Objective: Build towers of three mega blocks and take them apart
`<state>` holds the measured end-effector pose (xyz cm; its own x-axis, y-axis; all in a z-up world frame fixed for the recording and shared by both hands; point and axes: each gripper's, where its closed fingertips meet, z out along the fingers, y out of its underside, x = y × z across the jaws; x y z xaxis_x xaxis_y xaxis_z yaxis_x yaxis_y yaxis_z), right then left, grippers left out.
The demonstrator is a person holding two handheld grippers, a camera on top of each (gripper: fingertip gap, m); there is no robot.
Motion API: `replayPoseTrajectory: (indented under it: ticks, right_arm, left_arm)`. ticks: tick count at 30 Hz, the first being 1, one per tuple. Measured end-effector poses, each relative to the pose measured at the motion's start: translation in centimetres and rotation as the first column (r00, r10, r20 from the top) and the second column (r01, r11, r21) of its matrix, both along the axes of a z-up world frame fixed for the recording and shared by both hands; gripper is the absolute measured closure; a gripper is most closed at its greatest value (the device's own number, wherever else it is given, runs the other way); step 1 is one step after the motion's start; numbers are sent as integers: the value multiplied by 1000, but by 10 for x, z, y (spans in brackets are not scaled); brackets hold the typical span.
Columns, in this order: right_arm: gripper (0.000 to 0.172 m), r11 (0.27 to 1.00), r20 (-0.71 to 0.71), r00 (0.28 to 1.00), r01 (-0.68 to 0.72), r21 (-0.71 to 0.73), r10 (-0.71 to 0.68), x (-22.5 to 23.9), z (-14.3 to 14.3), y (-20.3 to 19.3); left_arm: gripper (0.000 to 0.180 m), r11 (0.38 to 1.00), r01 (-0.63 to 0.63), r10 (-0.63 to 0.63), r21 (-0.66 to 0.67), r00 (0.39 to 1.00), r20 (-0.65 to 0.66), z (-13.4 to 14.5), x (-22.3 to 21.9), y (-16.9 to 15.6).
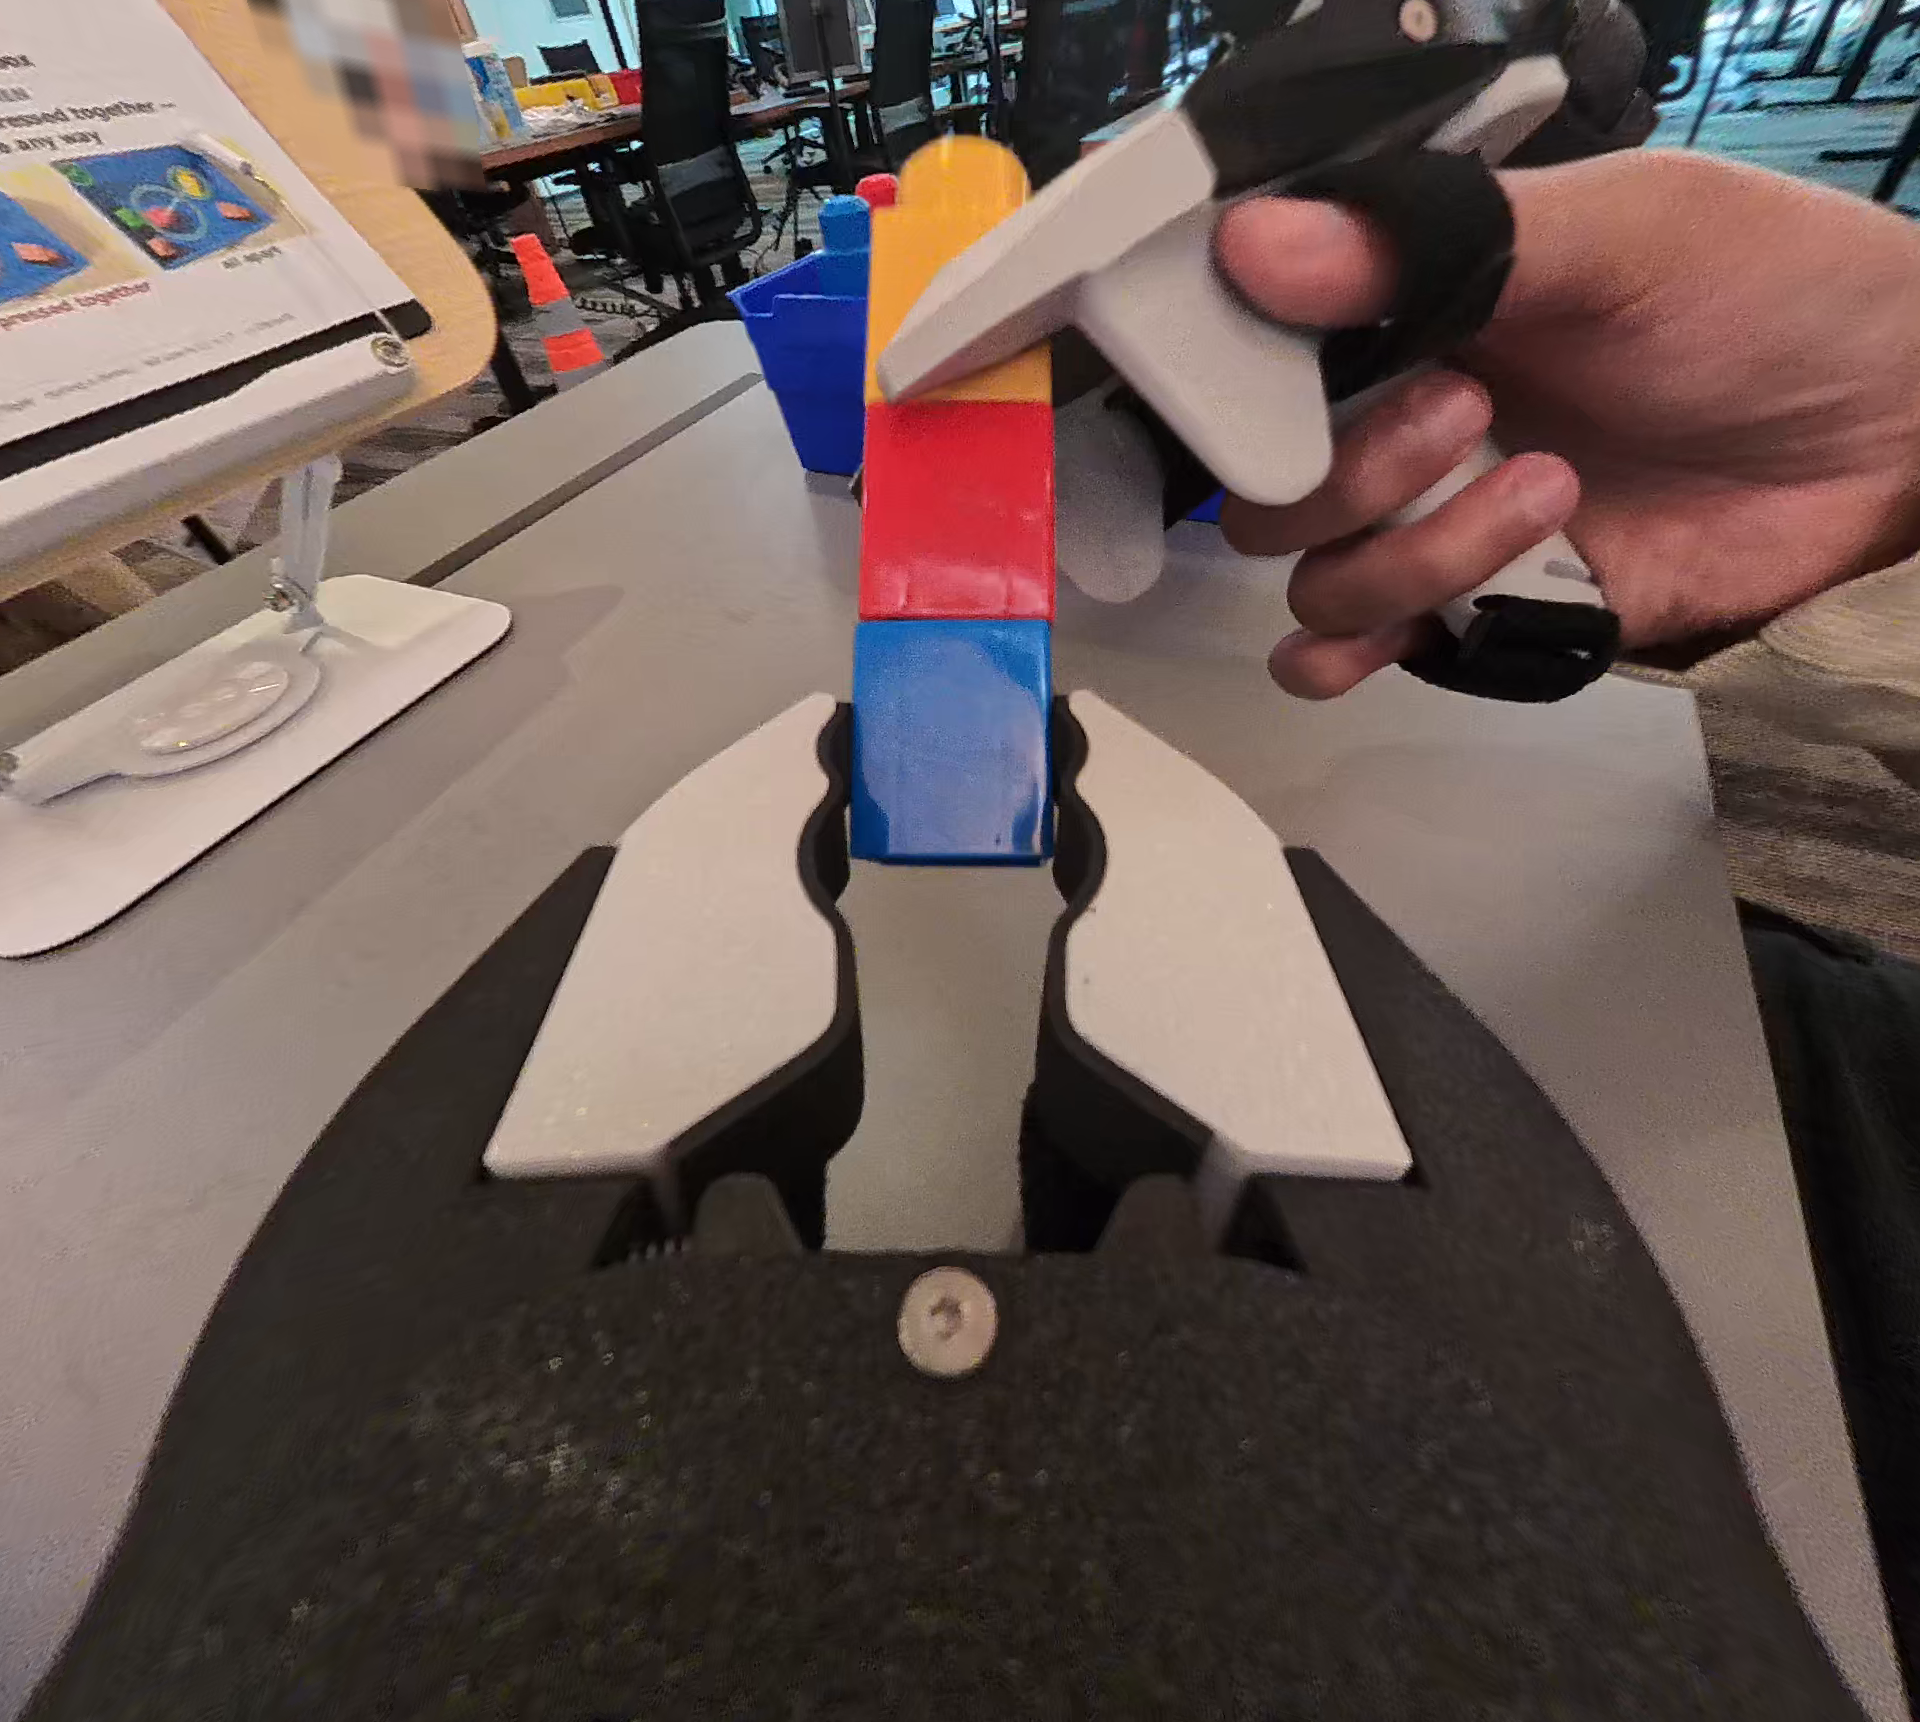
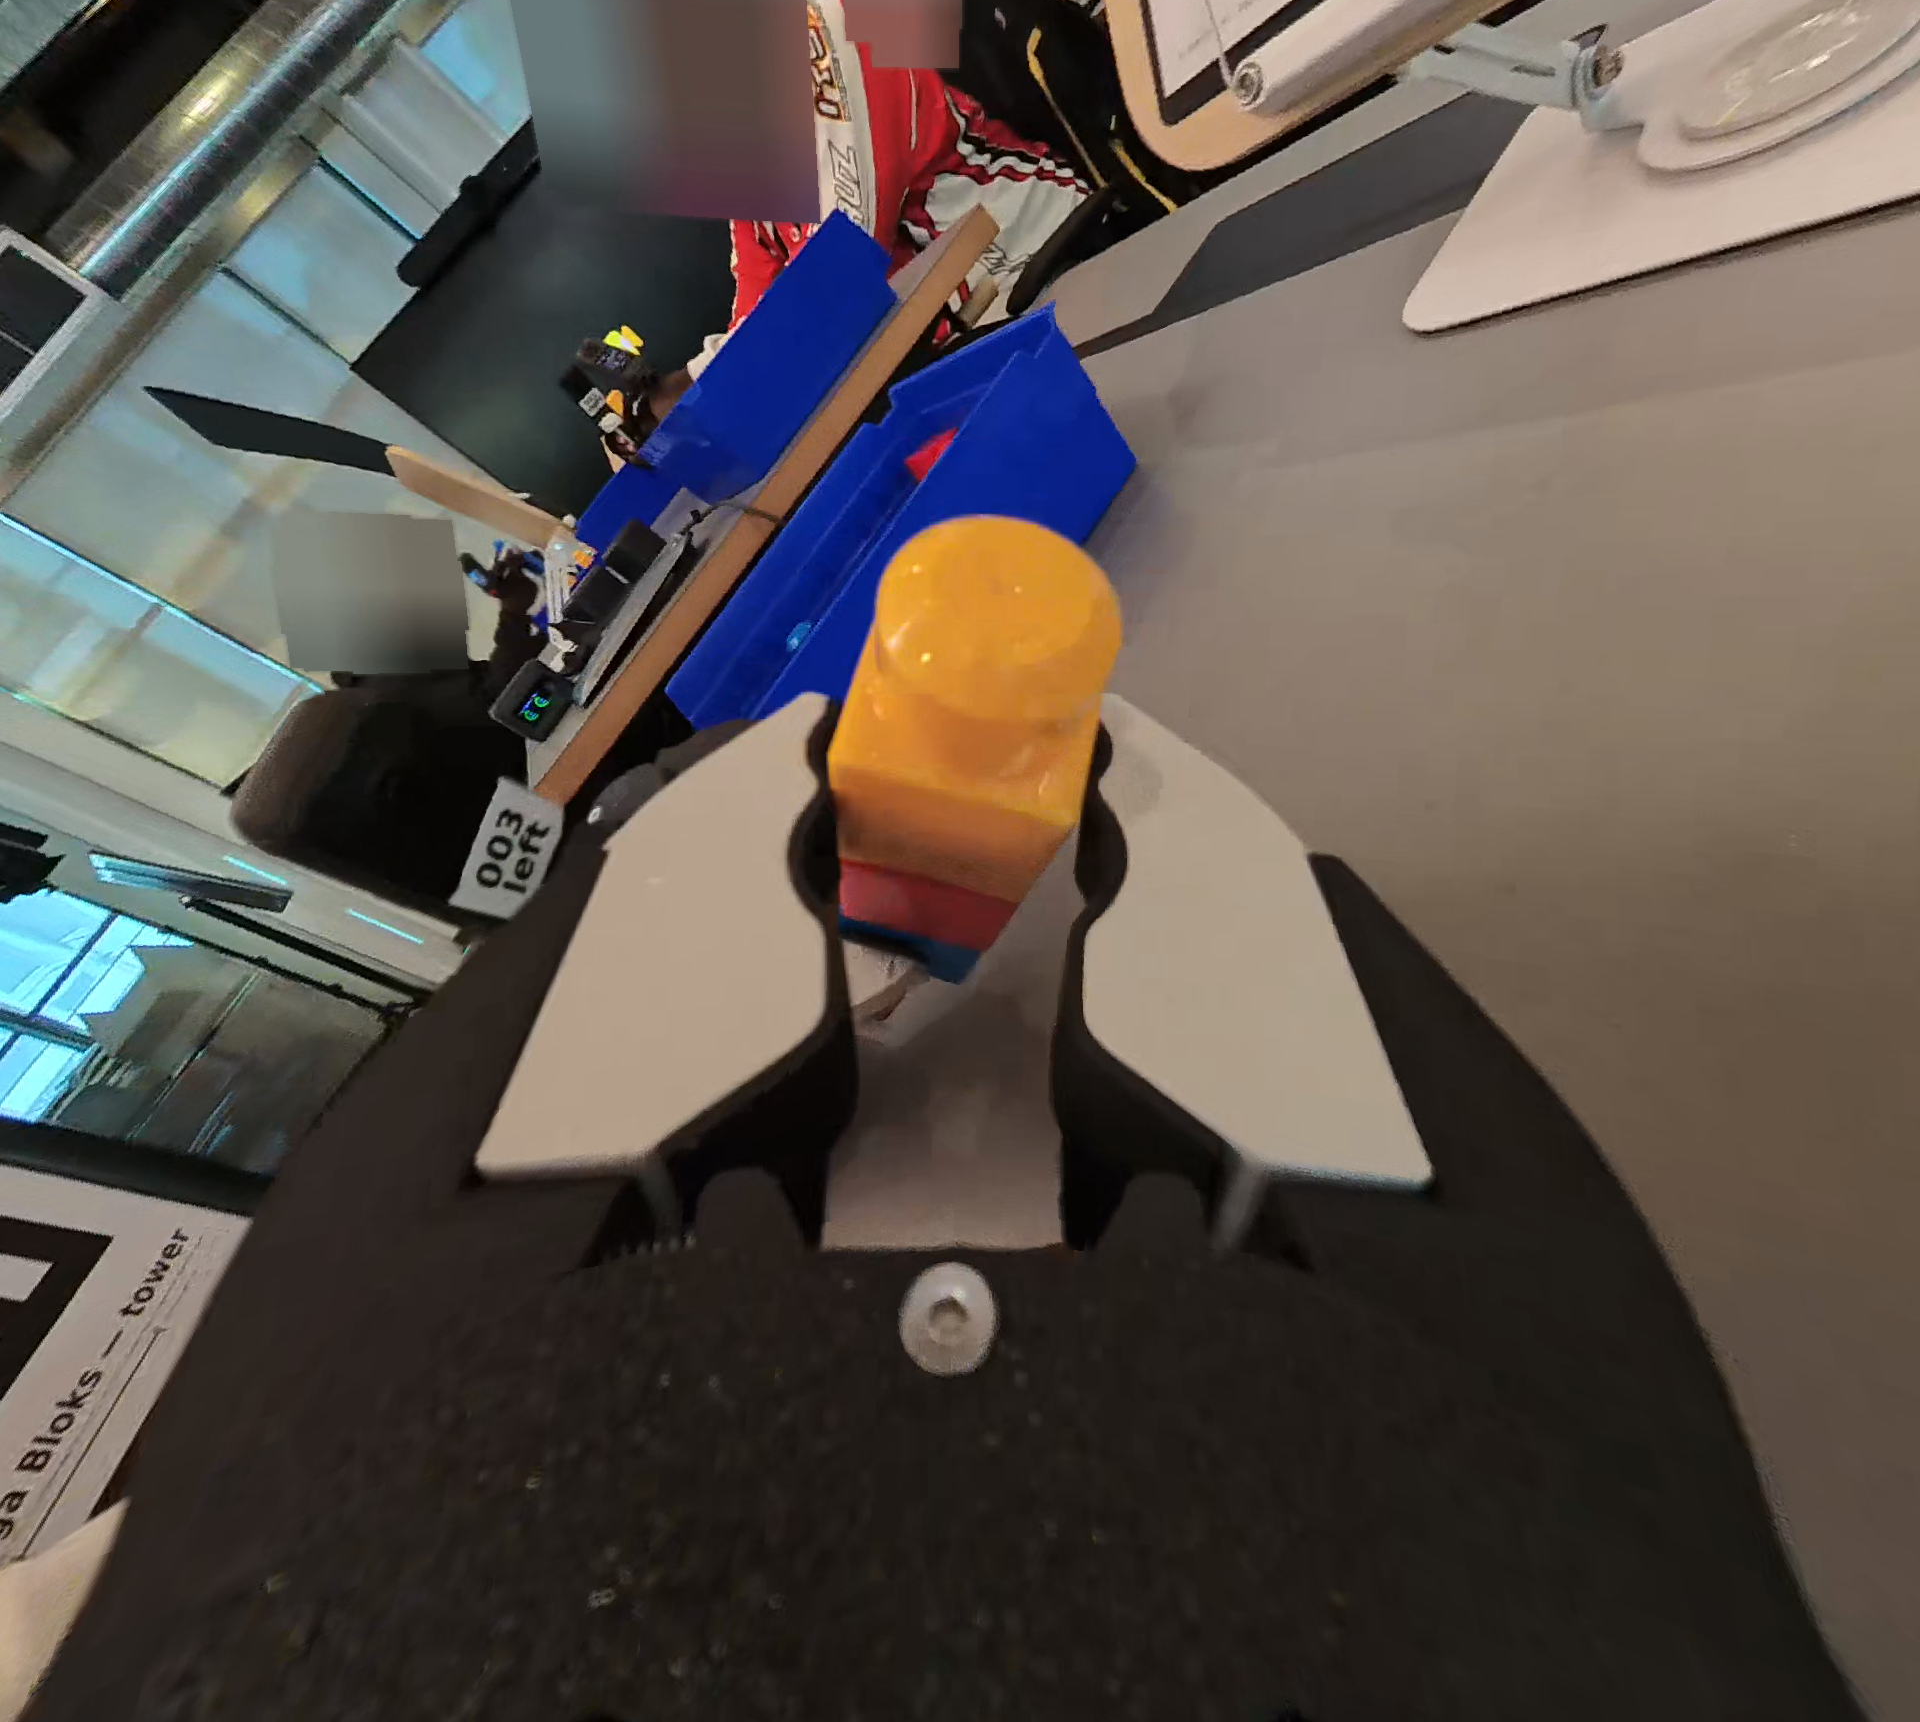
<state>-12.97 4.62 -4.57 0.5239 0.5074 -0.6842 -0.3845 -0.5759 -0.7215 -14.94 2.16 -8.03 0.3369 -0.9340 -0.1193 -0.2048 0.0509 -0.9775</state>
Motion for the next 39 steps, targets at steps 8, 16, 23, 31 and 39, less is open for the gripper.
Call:
replayPoseTrajectory:
  ticks: [8,16,23,31,39]
  right_arm:
    - [131,999,60,998,34,20,-35,18,-7,6]
    - [131,905,269,899,244,348,-346,138,61,5]
    - [131,765,514,568,431,479,-642,330,69,40]
    - [131,761,682,400,532,372,-613,416,-29,103]
    - [130,782,773,350,553,286,-530,422,-56,113]
  left_arm:
    - [118,999,4,-5,-50,1000,-22,-10,4,-2]
    - [113,923,-160,207,-351,973,100,15,-17,27]
    - [122,897,-152,247,-416,951,185,50,-30,28]
    - [126,919,-113,190,-379,967,171,47,-18,21]
    - [127,948,-147,176,-283,981,79,30,-11,16]
